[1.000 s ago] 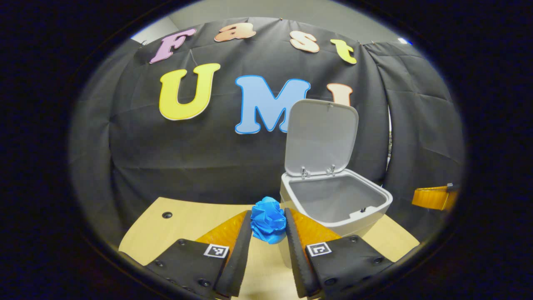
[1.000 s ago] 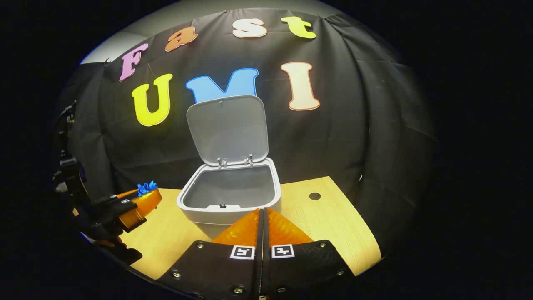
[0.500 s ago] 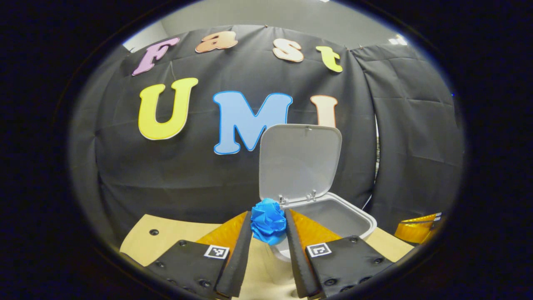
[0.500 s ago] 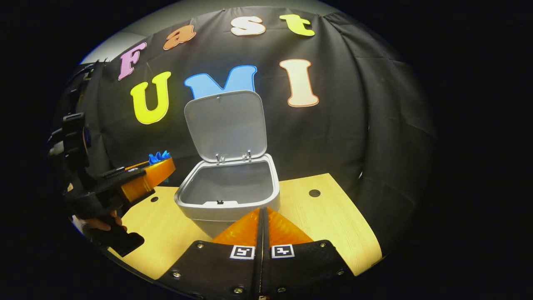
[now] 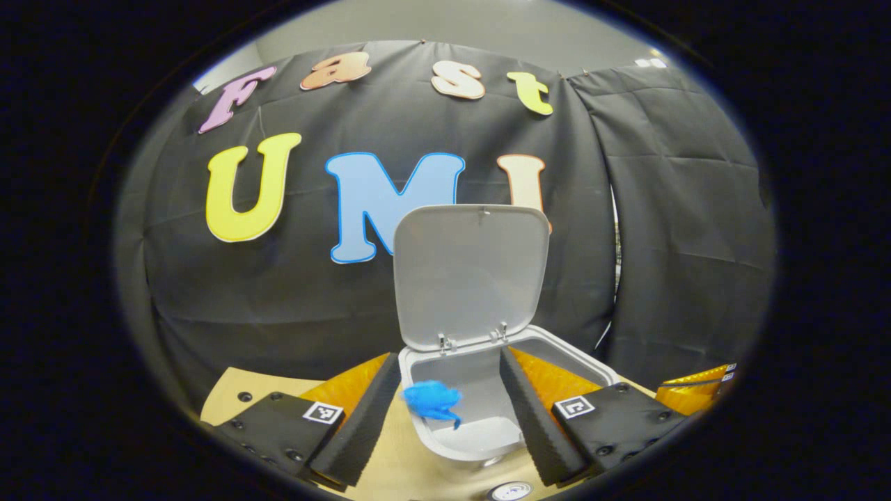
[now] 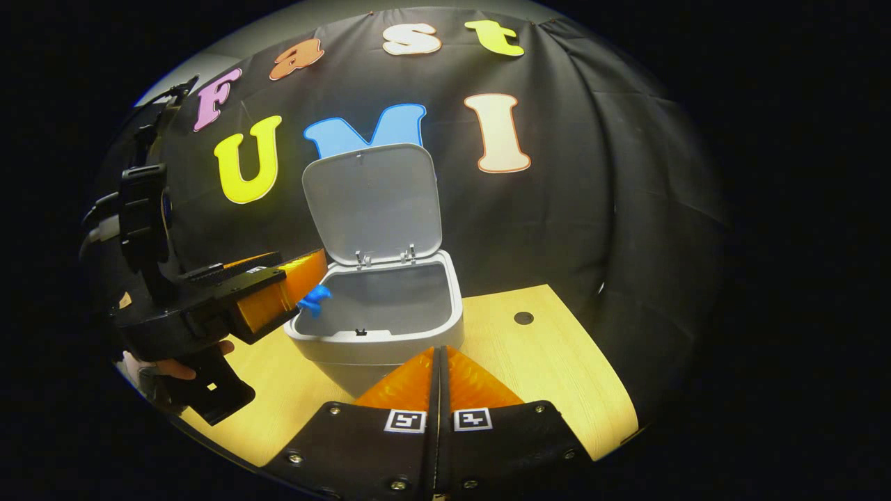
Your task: Press the lid of the desktop garbage bin to open it, pick up the crumpled paper on the desktop and throw it into the bin, then pick up the pop can on the desktop and drop it into the bin, and finally close the garbage bin lid.
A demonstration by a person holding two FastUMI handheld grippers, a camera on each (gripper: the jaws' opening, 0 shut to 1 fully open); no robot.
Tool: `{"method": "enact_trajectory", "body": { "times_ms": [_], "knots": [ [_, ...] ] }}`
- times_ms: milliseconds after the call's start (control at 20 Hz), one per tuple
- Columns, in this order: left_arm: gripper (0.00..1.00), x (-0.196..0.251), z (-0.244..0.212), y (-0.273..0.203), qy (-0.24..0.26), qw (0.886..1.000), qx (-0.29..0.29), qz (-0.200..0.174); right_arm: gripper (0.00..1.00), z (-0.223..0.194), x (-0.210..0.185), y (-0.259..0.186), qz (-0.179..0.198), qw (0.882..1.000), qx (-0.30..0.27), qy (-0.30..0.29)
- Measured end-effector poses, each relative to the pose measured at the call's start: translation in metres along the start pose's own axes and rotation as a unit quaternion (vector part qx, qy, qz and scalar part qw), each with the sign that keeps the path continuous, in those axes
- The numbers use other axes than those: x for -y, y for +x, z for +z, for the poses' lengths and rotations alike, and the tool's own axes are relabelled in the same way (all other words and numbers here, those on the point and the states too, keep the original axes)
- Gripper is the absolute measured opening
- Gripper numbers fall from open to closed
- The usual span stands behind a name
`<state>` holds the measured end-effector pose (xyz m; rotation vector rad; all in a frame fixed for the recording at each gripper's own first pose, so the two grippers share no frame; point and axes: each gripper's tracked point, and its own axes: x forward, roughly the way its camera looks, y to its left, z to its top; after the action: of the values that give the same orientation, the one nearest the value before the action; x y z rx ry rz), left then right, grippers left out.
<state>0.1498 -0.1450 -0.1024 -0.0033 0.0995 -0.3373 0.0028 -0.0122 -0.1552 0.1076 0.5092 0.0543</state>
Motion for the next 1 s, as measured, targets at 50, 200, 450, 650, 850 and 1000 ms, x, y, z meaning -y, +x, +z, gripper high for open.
{"method": "enact_trajectory", "body": {
  "times_ms": [50, 200, 450, 650, 850, 1000],
  "knots": [
    [0.94, -0.002, 0.0, 0.0, 0.0, 1.0, 0.0, 0.001, 0.01, -0.002, 0.0, 0.001, 0.001, 1.0, -0.002, 0.0],
    [0.97, -0.006, 0.0, -0.002, 0.002, 1.0, -0.001, 0.006, 0.01, -0.005, -0.005, 0.003, 0.006, 1.0, -0.008, -0.001],
    [0.97, -0.015, 0.0, -0.007, 0.0, 1.0, -0.003, 0.014, 0.01, -0.022, -0.021, 0.008, 0.029, 0.999, -0.032, 0.005],
    [0.94, -0.021, 0.001, -0.013, 0.0, 1.0, -0.003, 0.019, 0.03, -0.037, -0.039, 0.013, 0.063, 0.997, -0.051, 0.008],
    [0.94, -0.027, 0.002, -0.016, -0.001, 1.0, -0.003, 0.024, 0.18, -0.054, -0.059, 0.015, 0.102, 0.992, -0.078, 0.015],
    [0.94, -0.033, 0.0, -0.021, -0.005, 1.0, -0.006, 0.029, 0.7, -0.072, -0.068, 0.017, 0.115, 0.988, -0.104, 0.007]
  ]
}}
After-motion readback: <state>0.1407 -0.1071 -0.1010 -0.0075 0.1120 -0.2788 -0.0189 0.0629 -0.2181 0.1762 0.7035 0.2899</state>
